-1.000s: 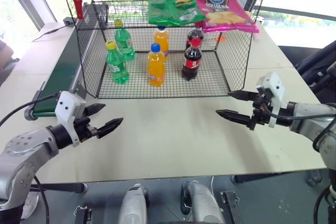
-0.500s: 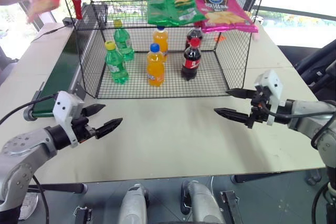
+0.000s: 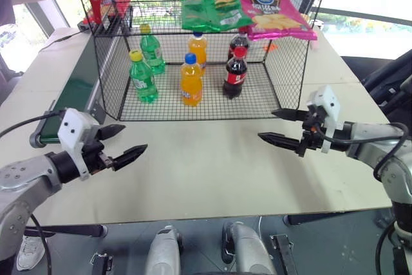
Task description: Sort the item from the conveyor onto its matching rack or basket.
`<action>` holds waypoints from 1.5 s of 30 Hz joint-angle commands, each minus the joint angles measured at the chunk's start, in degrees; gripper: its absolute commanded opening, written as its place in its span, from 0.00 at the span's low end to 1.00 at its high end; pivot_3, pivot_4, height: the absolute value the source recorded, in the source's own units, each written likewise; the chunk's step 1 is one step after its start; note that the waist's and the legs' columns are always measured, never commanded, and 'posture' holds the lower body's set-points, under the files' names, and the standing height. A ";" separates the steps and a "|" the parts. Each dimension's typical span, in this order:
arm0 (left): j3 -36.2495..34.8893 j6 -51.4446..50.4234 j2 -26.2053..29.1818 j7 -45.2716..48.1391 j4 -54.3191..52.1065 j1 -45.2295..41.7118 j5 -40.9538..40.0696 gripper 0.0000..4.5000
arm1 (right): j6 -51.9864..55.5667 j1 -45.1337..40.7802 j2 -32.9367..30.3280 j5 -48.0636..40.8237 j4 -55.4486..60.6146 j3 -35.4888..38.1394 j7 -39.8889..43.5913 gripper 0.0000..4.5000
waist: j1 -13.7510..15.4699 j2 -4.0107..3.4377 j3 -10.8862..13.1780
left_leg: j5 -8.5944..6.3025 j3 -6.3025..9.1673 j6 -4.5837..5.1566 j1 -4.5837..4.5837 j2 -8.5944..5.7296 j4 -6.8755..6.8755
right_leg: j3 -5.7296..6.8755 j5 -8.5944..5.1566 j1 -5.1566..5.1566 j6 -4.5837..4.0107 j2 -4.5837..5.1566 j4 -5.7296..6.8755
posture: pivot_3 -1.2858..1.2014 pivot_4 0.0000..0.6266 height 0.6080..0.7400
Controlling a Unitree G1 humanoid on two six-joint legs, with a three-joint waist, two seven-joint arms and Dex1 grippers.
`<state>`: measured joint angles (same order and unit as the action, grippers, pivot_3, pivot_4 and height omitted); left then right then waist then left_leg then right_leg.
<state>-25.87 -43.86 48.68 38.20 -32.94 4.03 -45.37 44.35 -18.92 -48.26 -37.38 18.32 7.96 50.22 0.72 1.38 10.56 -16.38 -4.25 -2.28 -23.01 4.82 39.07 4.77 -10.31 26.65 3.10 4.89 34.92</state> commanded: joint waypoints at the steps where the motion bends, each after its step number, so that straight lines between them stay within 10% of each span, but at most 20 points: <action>1: -4.25 -1.22 2.15 0.29 -3.23 -0.39 -2.20 1.00 | -1.02 -1.33 0.11 -0.36 0.08 0.46 1.03 1.00 | 0.00 -0.01 0.00 | 0.00 0.00 0.00 0.00 0.00 0.00 | 0.00 0.00 0.00 0.00 0.00 0.00 | 0.52 0.24 1.00; 11: -17.38 6.84 11.73 6.57 2.96 5.49 12.74 1.00 | 4.31 -6.38 1.25 -6.84 7.12 -1.33 1.79 1.00 | -0.09 -0.04 0.03 | 0.00 0.00 -0.01 -0.01 0.03 0.00 | 0.00 0.01 0.11 -0.05 -0.05 0.05 | 0.52 0.24 1.00; 17: -18.74 28.67 18.56 12.70 14.89 11.68 33.91 1.00 | 8.50 -10.13 6.12 -11.50 12.25 -3.40 -3.13 1.00 | 0.01 -0.15 0.07 | -0.02 -0.01 -0.03 -0.03 0.07 -0.05 | 0.00 0.03 0.16 -0.08 -0.07 0.00 | 0.52 0.24 1.00; 26: -11.49 60.45 17.41 -5.18 34.78 5.77 56.17 1.00 | 7.89 -6.30 9.44 -10.24 16.18 -5.71 -9.60 1.00 | 0.05 -0.11 0.05 | -0.01 -0.21 -0.03 -0.36 0.04 -0.06 | 0.00 0.19 0.49 -0.29 0.11 0.00 | 0.52 0.24 1.00; 45: 2.83 67.52 14.11 -15.26 45.26 -4.32 61.57 1.00 | 1.41 -2.15 6.21 -3.77 13.22 -5.17 -7.41 1.00 | -0.01 -0.07 0.02 | -0.01 -0.29 -0.01 -0.32 0.08 -0.08 | 0.00 0.21 0.52 -0.26 0.10 0.12 | 0.52 0.24 1.00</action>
<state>-22.66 23.25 62.50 24.27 12.40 0.63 15.81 47.35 -20.90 -41.57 -41.29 31.07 0.99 42.21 0.71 1.31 10.58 -16.39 -4.54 -2.29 -23.33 4.89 39.00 4.77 -10.11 27.18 2.84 4.99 35.04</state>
